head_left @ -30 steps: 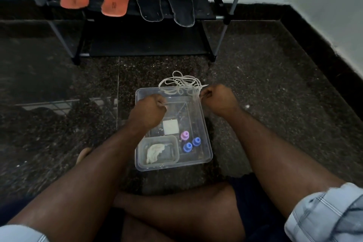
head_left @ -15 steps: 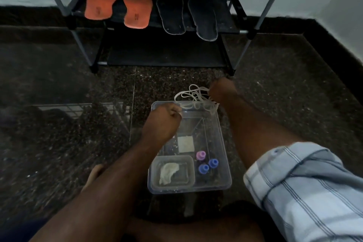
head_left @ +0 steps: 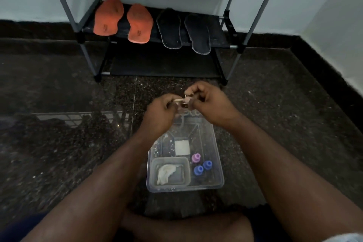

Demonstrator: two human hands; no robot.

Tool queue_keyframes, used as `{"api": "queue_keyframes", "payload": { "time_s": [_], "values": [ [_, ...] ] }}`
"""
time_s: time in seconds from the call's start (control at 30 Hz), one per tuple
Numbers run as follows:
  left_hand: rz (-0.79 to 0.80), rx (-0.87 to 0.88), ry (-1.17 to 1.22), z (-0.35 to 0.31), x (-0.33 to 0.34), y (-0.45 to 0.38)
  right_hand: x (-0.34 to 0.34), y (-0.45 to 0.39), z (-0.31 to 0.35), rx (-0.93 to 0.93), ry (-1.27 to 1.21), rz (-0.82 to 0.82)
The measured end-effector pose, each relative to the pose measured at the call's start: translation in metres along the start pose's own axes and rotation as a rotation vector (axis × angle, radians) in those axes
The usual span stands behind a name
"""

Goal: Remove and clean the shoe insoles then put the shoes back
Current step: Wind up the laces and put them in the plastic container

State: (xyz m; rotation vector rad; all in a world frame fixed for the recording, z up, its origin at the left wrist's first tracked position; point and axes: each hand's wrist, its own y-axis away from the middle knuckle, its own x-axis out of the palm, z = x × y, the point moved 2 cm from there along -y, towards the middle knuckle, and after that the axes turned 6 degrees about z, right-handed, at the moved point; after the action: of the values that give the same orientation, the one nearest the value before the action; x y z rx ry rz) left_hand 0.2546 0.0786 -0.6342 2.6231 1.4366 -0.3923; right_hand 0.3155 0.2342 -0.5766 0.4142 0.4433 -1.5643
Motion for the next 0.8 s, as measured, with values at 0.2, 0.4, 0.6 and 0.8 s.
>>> {"api": "queue_keyframes", "payload": {
  "time_s": [0.2,0.4,0.6,0.8],
  "values": [
    [-0.379,-0.115,0.173,0.014,-0.072,-0.004,-0.039,0.027,-0.024,0.192,0.431,-0.038],
    [-0.319,-0.278,-0.129,0.016,-0.09,0.019,-0.04,0.027,-0.013,0.181,0.277,-0.243],
    [0.321,-0.039,0.035,-0.057,-0.014,0.038,0.003,0.029,0.03,-0.027,-0.184,0.036],
    [0.011,-0.209,-0.032,-0.048,-0.067,0.056,-0.024,0.04,0.022,0.077,0.172,0.046]
  ]
}}
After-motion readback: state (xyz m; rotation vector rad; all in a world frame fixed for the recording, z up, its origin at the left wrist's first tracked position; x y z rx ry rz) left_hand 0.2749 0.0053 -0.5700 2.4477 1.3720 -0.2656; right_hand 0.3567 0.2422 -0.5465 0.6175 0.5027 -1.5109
